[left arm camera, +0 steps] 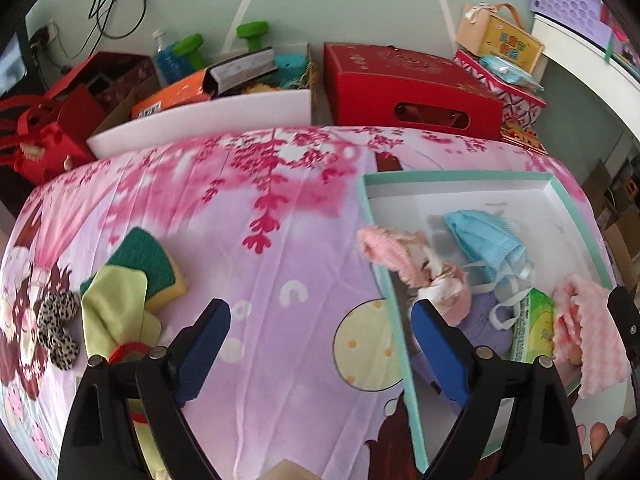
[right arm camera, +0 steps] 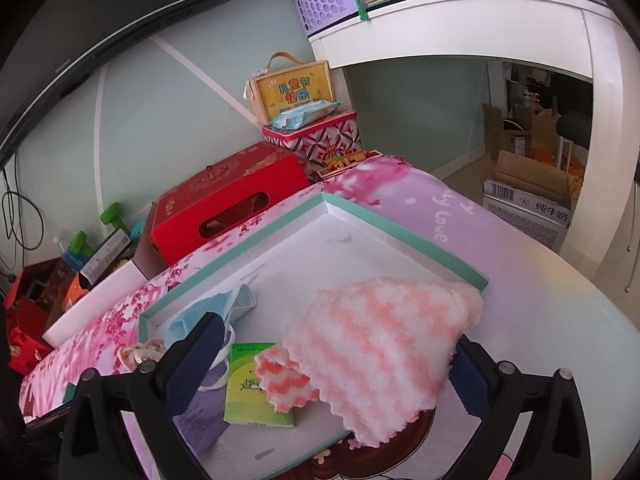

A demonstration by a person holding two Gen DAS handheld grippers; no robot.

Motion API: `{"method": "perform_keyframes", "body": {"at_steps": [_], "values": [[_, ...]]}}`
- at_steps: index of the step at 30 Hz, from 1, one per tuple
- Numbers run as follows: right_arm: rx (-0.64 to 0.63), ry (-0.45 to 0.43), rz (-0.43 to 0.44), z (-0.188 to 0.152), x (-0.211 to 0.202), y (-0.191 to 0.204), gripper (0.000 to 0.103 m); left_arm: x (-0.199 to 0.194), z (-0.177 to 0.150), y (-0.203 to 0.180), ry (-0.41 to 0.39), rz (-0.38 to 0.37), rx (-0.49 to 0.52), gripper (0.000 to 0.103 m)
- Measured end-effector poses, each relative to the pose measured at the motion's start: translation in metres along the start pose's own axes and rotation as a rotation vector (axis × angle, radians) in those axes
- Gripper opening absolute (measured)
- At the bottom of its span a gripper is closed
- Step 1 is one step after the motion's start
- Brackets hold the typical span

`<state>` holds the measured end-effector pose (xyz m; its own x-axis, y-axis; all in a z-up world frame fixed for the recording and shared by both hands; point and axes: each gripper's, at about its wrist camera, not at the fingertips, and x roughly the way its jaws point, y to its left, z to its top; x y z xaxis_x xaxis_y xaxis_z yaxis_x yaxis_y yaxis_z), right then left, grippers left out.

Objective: Organize soft objects
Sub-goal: 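Move both tools back toward the red tape roll and green tissue pack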

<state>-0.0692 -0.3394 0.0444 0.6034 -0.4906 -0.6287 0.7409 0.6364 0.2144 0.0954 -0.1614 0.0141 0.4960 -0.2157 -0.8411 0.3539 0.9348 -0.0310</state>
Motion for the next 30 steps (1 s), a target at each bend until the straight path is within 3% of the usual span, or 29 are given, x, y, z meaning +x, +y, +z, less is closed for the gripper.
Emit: {"method": "perform_keyframes", "body": {"at_steps": [12,19,25,30], "values": [[-0.082,0.009,0.030,-0.004,0.002,0.017,0.103,-0.004,-0.010,0.037,0.041,0.020,-0.091,0.092],[-0.126,0.082,0.095,-0.015,0.017,0.030,0.103,-0.010,-0.015,0.056,0.045,0.045,-0.120,0.092],[-0.137,0.107,0.090,-0.018,0.020,0.033,0.103,-0.016,-0.019,0.067,0.043,0.055,-0.140,0.092],[-0.175,0.148,0.023,-0.016,0.014,0.033,0.103,-0.026,-0.024,0.073,0.034,0.048,-0.140,0.092]]}}
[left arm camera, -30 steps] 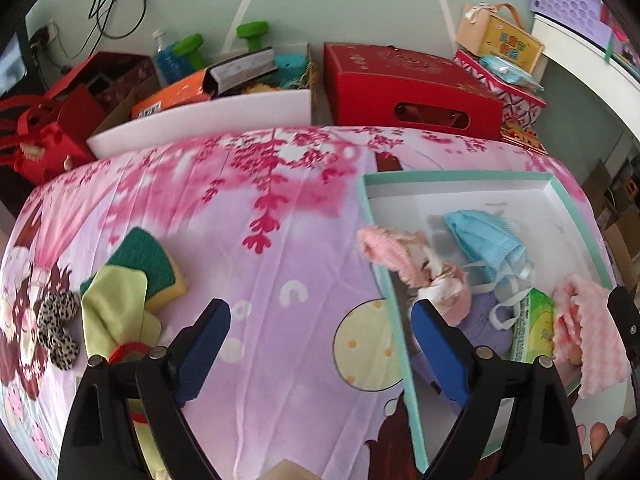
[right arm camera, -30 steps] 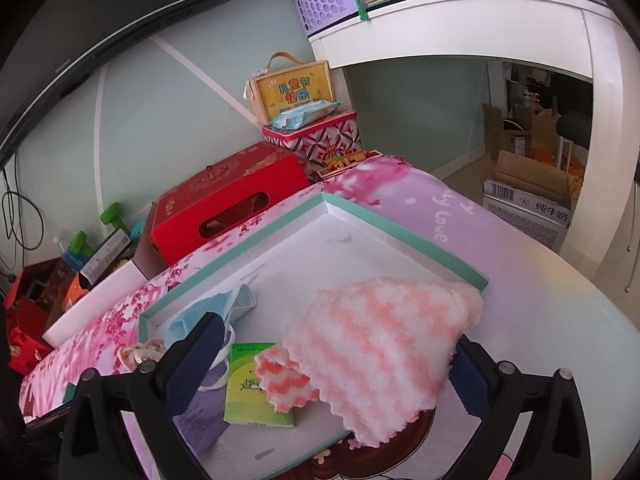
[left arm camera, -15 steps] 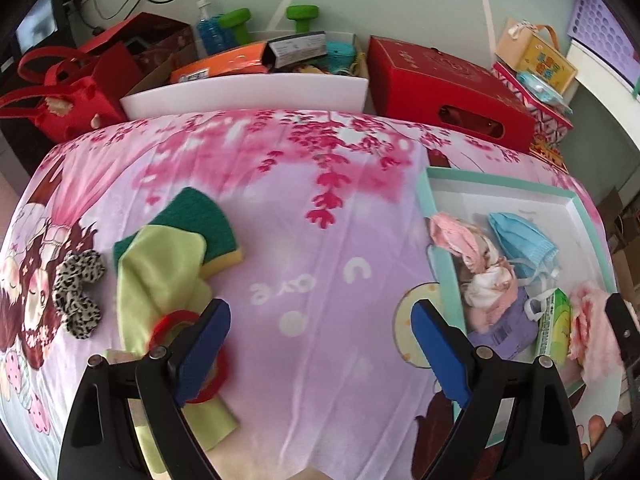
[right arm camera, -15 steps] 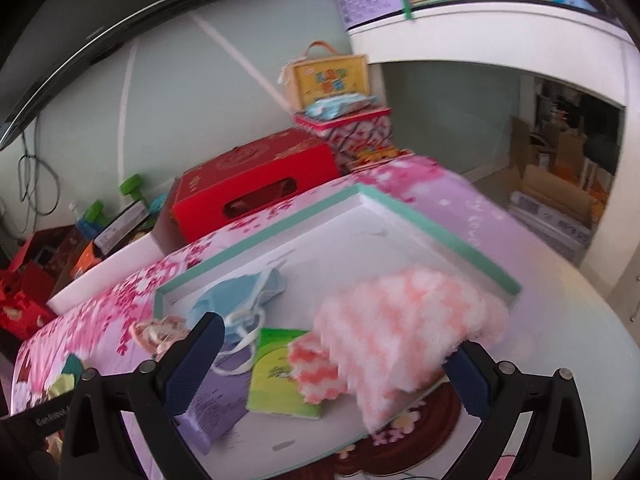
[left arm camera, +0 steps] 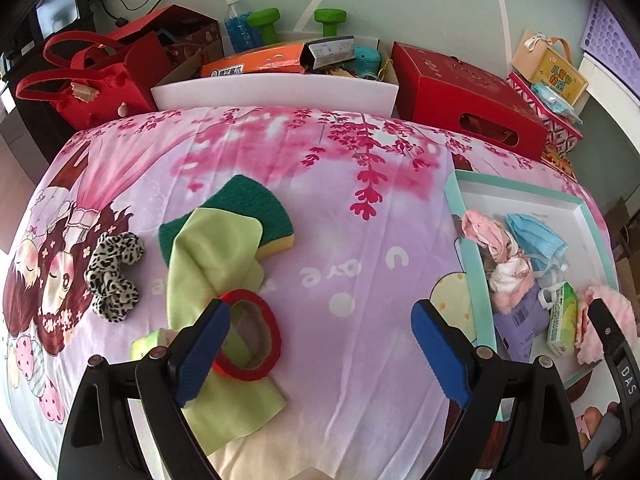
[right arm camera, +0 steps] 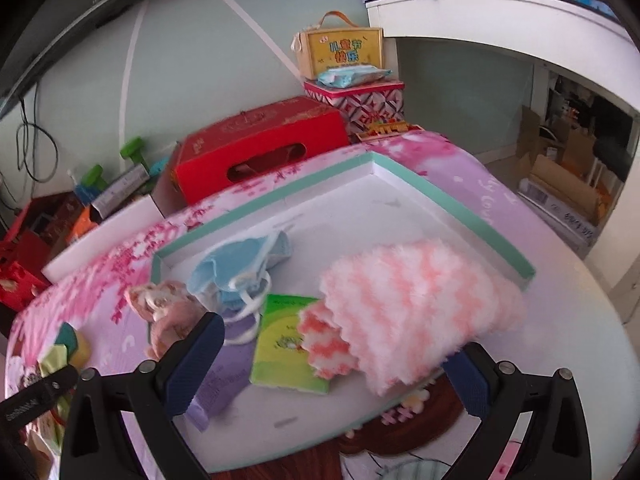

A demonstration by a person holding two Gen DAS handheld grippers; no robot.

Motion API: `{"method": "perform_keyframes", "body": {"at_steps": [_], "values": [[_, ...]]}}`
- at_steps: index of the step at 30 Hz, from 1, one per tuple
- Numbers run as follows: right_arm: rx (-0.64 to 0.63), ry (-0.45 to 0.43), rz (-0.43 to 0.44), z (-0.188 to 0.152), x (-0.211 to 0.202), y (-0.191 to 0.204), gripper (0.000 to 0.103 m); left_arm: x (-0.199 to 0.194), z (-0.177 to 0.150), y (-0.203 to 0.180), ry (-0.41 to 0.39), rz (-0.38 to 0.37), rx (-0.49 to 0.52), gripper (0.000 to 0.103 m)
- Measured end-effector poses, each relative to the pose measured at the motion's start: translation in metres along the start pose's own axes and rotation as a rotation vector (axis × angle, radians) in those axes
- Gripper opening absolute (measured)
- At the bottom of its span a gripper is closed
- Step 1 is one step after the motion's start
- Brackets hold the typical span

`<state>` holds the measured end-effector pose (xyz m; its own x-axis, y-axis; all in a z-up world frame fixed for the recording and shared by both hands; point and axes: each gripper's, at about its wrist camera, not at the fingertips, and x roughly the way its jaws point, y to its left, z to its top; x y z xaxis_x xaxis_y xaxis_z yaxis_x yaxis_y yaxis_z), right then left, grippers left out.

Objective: Organize soft objects
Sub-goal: 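Move both tools back toward the red tape roll and green tissue pack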

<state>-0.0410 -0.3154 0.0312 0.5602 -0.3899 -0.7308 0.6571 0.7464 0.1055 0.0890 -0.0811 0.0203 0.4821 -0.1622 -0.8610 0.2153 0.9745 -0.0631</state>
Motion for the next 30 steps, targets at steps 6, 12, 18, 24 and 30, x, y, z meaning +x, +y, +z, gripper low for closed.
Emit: {"method": "perform_keyframes", "body": {"at_steps": [6,12,18,24,30], "values": [[-0.037,0.115,-0.073,-0.006,0.001,-0.001,0.103,-0.006,-0.007,0.011,0.000,0.004,0.002,0.092],[-0.035,0.138,-0.121,-0.011,-0.013,-0.008,0.103,-0.016,-0.010,0.023,-0.020,0.002,-0.014,0.092],[-0.039,-0.007,-0.124,0.000,-0.034,-0.004,0.103,-0.019,-0.009,0.030,-0.036,0.025,-0.030,0.092],[-0.032,-0.015,-0.053,0.000,-0.016,0.005,0.103,-0.016,-0.011,0.024,-0.023,0.012,-0.011,0.092],[0.006,-0.005,0.023,-0.004,-0.007,0.007,0.103,-0.019,-0.011,0.024,-0.030,0.018,-0.009,0.092]]}}
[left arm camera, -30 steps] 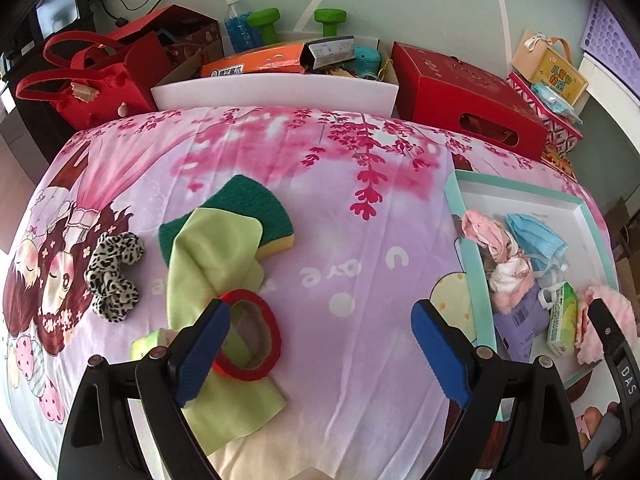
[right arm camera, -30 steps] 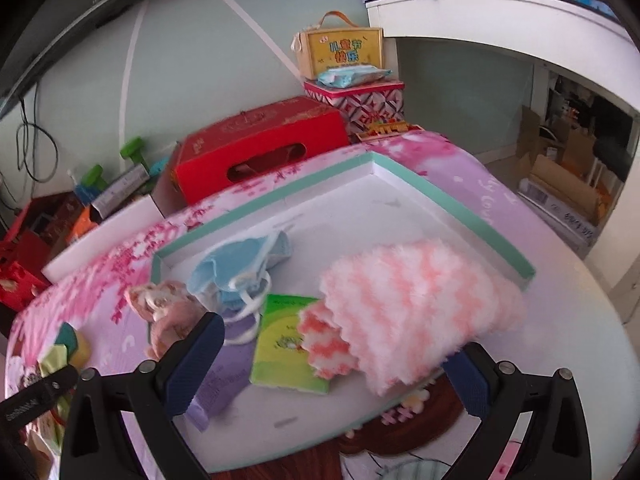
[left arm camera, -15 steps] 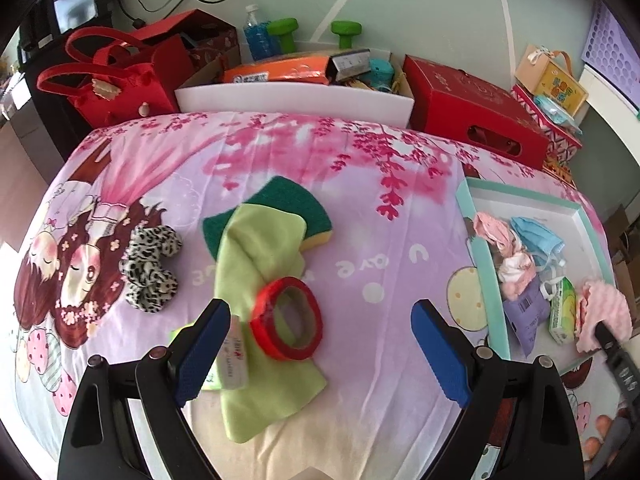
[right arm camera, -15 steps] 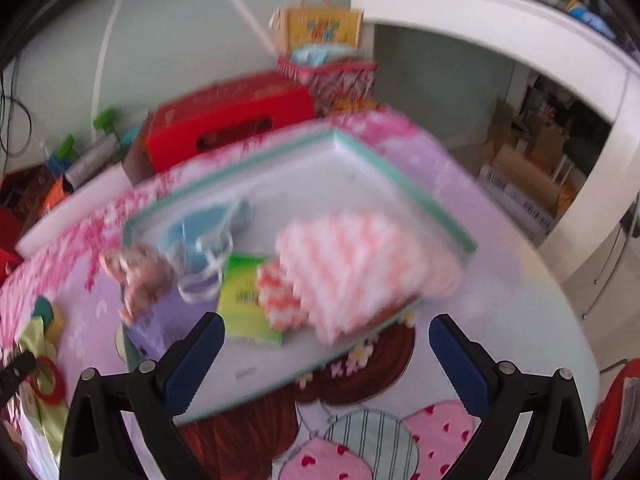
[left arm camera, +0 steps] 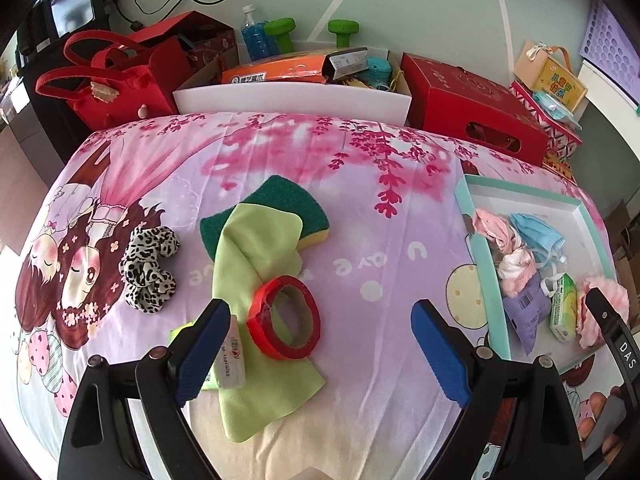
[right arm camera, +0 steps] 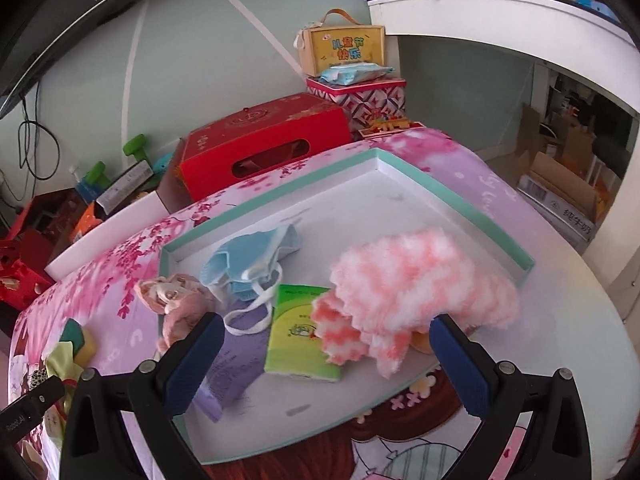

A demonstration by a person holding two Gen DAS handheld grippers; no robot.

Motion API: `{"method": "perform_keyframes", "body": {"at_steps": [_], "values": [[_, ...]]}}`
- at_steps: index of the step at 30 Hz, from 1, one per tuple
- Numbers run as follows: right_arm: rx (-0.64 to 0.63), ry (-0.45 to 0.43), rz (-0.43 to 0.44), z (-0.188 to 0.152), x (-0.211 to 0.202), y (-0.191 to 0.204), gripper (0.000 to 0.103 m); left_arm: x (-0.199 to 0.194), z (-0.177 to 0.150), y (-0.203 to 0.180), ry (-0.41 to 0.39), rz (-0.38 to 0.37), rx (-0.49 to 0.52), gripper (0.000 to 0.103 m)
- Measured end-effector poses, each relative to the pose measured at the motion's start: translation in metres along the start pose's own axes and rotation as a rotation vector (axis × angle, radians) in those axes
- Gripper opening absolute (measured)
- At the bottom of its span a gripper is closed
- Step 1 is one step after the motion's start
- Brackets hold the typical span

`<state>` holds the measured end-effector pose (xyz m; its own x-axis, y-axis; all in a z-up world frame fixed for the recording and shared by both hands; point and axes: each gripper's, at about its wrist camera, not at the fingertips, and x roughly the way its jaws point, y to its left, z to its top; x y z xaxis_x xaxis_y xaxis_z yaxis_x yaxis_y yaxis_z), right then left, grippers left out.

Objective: Organize soft objects
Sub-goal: 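Move both tools back toward the red tape roll and green tissue pack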

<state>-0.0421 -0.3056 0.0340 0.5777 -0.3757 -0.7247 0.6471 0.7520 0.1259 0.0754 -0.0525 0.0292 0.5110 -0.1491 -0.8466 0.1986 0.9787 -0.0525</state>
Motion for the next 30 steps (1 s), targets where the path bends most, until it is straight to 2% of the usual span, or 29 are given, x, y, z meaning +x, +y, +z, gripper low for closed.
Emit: {"method": "perform_keyframes", "body": {"at_steps": [4,9,14,21,26,30], "values": [[-0.015,-0.003,0.007,0.000,-0.003,0.007,0.103,-0.003,0.000,0.011,-0.009,0.012,-0.021,0.092],[-0.028,-0.060,-0.025,0.006,-0.025,0.008,0.103,-0.010,0.000,0.035,-0.031,0.039,-0.071,0.092],[-0.057,-0.102,-0.008,0.008,-0.038,0.024,0.103,-0.018,0.000,0.069,-0.055,0.068,-0.142,0.092],[-0.136,-0.077,0.095,-0.004,-0.035,0.077,0.103,-0.021,-0.006,0.118,-0.061,0.119,-0.242,0.092],[-0.185,-0.017,0.233,-0.019,-0.032,0.125,0.103,-0.017,-0.015,0.150,-0.037,0.123,-0.295,0.092],[-0.240,0.029,0.293,-0.036,-0.025,0.156,0.103,-0.017,-0.020,0.169,-0.035,0.121,-0.342,0.092]]}}
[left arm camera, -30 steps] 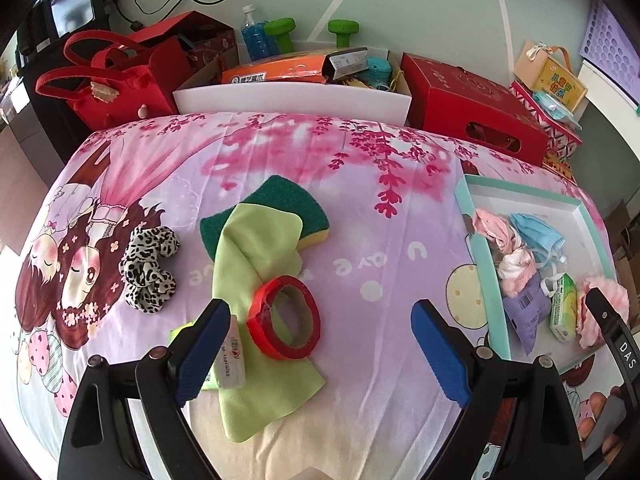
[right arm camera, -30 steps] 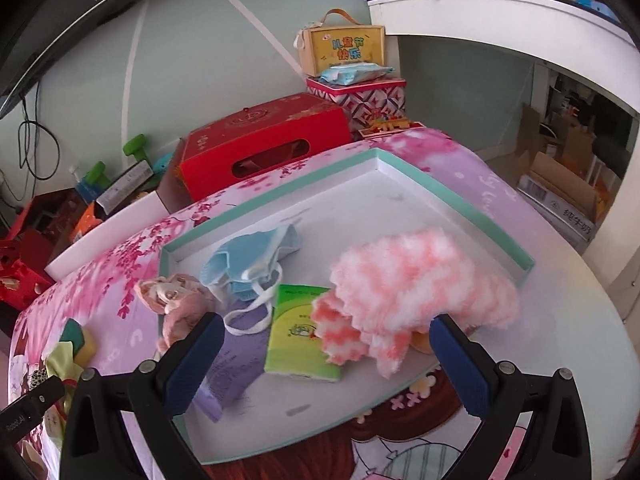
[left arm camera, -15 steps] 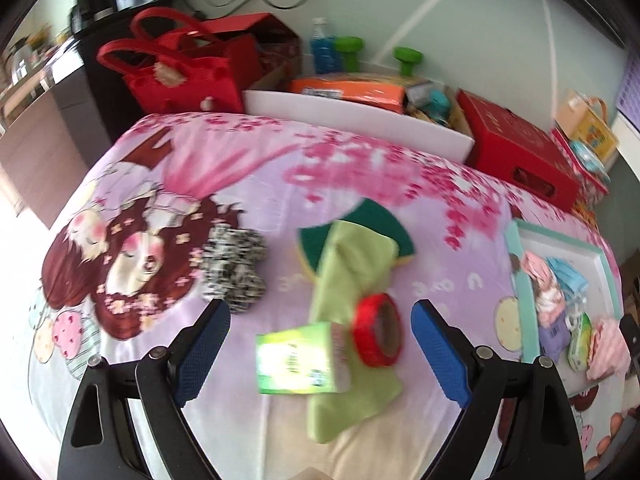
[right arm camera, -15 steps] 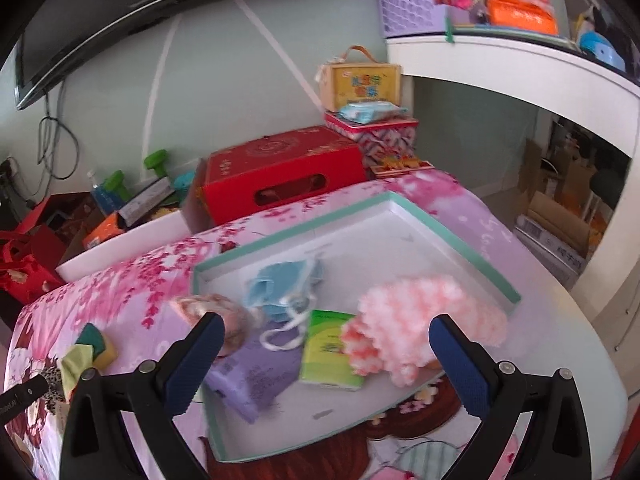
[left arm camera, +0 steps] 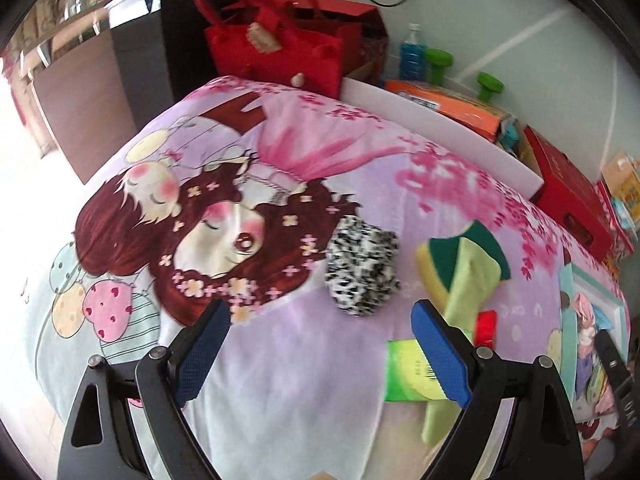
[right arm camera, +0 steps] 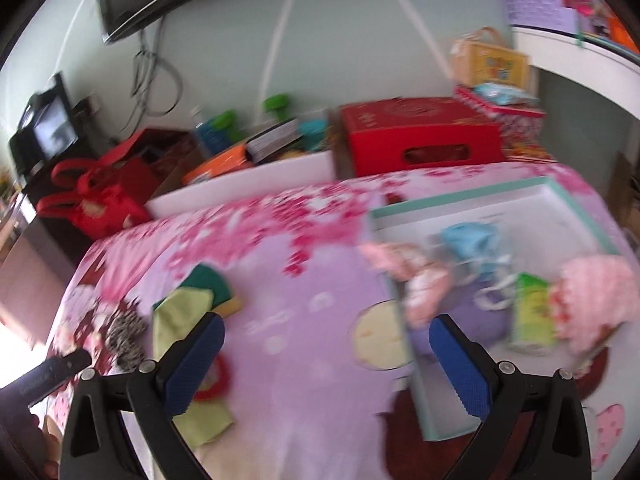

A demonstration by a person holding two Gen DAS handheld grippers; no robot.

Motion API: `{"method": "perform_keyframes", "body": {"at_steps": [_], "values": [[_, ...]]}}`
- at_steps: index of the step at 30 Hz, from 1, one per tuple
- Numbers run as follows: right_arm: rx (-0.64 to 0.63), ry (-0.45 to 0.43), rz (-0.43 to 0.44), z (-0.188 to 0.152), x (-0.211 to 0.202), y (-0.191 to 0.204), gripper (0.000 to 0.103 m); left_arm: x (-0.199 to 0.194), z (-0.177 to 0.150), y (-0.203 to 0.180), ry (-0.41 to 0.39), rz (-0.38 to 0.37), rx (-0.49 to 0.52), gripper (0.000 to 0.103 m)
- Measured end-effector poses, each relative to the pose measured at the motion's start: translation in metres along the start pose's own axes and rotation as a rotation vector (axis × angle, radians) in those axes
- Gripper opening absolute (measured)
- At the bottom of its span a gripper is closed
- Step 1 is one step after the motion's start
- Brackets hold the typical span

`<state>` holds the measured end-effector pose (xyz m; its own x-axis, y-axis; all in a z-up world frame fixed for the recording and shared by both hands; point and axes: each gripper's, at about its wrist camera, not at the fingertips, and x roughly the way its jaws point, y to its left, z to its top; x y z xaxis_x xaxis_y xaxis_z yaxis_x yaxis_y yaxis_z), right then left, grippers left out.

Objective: Organize soft objects
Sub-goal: 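Move both tools back toward the red tape roll and green tissue pack, then grasp the red tape roll with the right gripper while the left grasps the green tissue pack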

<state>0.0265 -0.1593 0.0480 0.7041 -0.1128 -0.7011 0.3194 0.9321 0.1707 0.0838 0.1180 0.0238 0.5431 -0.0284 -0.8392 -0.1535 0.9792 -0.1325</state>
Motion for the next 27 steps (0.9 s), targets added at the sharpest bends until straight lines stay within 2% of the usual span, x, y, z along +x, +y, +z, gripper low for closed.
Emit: {"method": "perform_keyframes", "body": {"at_steps": [10,16,21,27], "values": [[-0.060,0.180,0.119,-0.029,0.053,0.046,0.103,0.020,-0.005,0.009,0.076,-0.105,-0.048,0.092],[-0.060,0.211,0.147,-0.037,0.064,0.052,0.103,0.039,-0.008,0.013,0.118,-0.116,-0.134,0.092],[-0.059,0.215,0.162,-0.037,0.066,0.054,0.103,0.048,-0.011,0.012,0.136,-0.072,-0.149,0.092],[-0.052,0.203,0.203,-0.035,0.062,0.057,0.103,0.050,-0.012,0.012,0.153,-0.094,-0.178,0.092]]}}
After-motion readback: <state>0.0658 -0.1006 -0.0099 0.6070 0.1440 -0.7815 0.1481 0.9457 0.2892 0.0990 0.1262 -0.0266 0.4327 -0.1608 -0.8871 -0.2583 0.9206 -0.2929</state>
